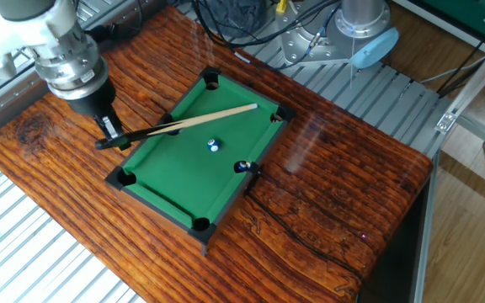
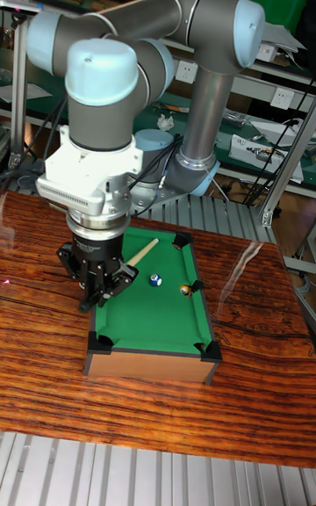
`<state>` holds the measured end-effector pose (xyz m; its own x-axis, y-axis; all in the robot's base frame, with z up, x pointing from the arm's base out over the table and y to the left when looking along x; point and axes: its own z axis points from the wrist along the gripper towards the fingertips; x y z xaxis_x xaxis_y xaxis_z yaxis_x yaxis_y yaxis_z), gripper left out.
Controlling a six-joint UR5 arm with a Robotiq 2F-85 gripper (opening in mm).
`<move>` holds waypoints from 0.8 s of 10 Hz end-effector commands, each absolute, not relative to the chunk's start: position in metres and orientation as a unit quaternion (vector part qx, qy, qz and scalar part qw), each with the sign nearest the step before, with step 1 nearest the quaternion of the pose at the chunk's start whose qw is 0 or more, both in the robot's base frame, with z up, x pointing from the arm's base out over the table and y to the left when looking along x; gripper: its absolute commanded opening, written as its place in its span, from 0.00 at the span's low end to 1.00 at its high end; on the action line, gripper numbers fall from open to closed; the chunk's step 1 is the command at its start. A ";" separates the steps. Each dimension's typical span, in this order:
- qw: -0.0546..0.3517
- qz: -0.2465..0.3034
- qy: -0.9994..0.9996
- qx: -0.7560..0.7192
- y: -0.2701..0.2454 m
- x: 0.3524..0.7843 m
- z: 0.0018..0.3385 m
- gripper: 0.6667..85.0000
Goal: Hit the pool ball
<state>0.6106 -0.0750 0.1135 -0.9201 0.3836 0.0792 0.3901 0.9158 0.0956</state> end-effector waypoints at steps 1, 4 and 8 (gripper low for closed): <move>0.013 -0.048 -0.979 -0.198 -0.075 0.621 0.112 0.01; -0.063 -0.006 -0.981 -0.185 -0.102 0.657 0.100 0.01; -0.110 0.016 -0.977 -0.184 -0.113 0.679 0.099 0.01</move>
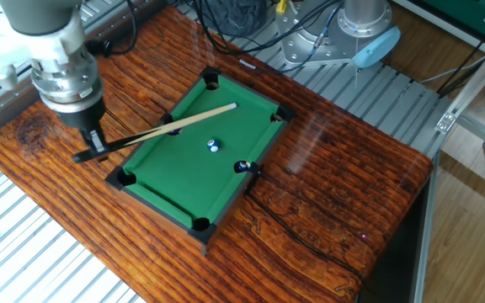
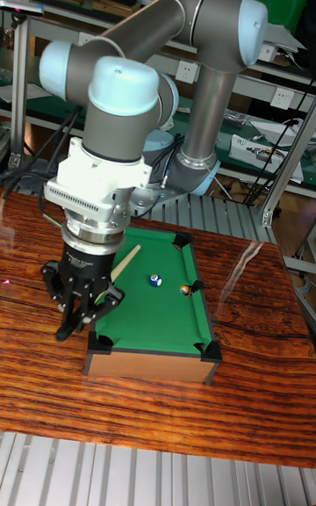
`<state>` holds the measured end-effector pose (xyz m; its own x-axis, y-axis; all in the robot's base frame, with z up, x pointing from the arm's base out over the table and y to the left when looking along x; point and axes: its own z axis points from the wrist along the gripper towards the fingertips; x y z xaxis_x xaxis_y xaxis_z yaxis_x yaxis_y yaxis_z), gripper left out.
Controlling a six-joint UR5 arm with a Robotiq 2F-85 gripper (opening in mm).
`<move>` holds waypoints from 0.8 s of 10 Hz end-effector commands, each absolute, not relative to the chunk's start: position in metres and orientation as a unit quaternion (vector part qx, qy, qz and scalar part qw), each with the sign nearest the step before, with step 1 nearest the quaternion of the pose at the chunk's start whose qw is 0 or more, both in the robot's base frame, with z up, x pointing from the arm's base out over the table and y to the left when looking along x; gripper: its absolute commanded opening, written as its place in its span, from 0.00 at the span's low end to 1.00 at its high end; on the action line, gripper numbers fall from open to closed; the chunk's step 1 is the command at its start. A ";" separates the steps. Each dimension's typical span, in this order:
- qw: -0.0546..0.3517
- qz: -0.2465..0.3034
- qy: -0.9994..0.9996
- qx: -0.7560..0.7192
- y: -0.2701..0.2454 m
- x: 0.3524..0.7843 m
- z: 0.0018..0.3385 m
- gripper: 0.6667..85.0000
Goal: Hit the pool ball
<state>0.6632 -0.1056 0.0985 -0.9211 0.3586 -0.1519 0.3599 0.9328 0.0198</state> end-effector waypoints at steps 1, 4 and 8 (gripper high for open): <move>0.118 -0.016 0.976 0.185 -0.113 0.682 0.099 0.01; 0.153 -0.012 0.971 0.186 -0.105 0.696 0.082 0.01; 0.160 -0.018 0.970 0.183 -0.104 0.698 0.075 0.01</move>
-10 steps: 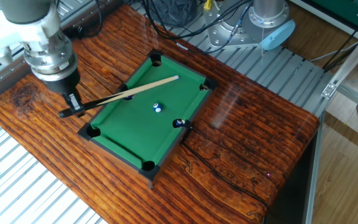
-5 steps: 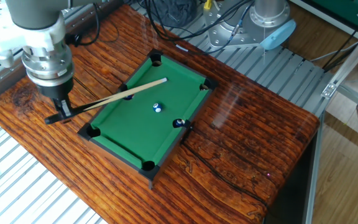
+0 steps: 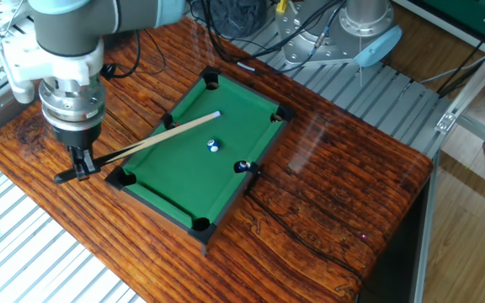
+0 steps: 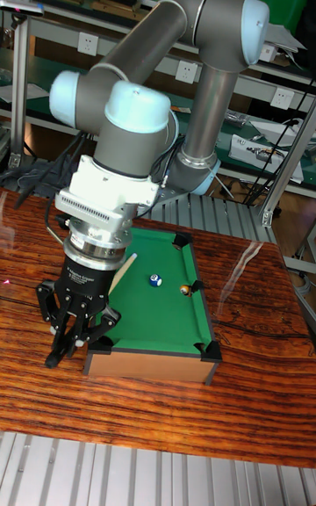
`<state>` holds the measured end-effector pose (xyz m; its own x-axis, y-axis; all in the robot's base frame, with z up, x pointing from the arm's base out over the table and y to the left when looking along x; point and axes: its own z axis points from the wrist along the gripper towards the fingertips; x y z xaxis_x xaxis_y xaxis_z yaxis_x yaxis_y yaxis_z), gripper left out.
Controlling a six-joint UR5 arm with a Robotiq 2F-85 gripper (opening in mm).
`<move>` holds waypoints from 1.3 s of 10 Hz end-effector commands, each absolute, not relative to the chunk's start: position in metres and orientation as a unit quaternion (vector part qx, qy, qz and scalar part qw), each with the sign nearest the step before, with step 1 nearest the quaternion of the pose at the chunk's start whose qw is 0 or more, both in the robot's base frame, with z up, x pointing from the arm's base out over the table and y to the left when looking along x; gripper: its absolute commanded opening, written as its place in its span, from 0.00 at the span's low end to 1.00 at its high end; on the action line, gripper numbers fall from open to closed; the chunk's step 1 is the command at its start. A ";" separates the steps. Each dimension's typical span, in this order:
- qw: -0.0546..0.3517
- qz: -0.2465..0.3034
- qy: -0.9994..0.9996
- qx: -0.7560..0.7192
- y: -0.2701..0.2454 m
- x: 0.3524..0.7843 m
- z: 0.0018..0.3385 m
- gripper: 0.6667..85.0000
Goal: Hit the pool ball
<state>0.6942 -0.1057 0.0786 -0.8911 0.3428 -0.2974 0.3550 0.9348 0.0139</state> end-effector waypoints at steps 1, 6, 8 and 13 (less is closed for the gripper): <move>0.159 -0.016 0.970 0.183 -0.103 0.698 0.075 0.01; 0.149 -0.019 0.973 0.177 -0.103 0.693 0.074 0.08; 0.148 -0.021 0.973 0.175 -0.103 0.692 0.074 0.14; 0.148 -0.028 0.974 0.169 -0.106 0.692 0.074 0.23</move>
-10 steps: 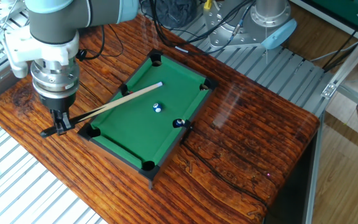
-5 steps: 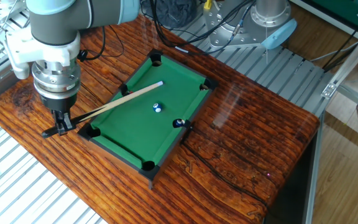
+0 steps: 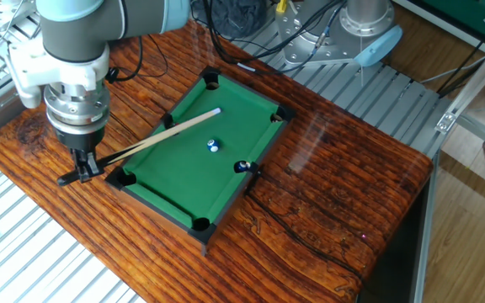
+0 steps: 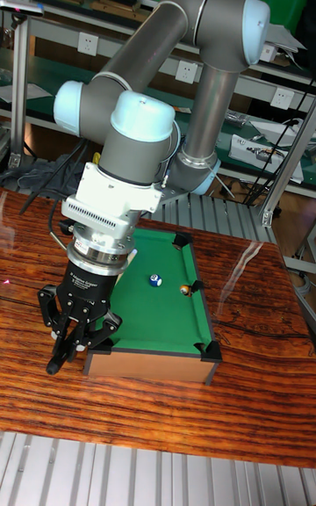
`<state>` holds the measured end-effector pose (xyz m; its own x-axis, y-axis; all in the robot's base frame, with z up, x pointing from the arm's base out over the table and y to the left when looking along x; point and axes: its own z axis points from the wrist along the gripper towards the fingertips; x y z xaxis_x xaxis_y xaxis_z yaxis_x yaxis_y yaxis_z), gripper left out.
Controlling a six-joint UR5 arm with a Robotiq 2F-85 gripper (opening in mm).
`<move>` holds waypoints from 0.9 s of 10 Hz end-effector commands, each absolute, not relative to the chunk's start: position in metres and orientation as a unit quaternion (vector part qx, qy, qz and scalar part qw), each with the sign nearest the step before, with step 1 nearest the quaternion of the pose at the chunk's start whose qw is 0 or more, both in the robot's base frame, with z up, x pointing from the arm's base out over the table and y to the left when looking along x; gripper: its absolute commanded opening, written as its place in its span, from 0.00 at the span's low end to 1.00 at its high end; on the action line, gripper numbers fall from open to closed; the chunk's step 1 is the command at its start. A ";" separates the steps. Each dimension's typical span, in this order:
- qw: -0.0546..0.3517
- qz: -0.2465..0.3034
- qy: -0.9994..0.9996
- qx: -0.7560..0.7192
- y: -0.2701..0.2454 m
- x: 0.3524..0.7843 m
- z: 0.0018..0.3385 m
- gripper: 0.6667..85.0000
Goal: Hit the pool ball
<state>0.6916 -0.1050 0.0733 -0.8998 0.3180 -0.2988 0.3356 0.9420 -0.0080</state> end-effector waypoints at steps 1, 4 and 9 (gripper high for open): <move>0.149 -0.029 0.974 0.166 -0.106 0.692 0.074 0.26; 0.151 -0.030 0.975 0.162 -0.106 0.693 0.075 0.34; 0.154 -0.028 0.975 0.159 -0.105 0.695 0.075 0.34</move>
<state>0.6933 -0.1061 0.0737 -0.9053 0.2940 -0.3067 0.3145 0.9491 -0.0184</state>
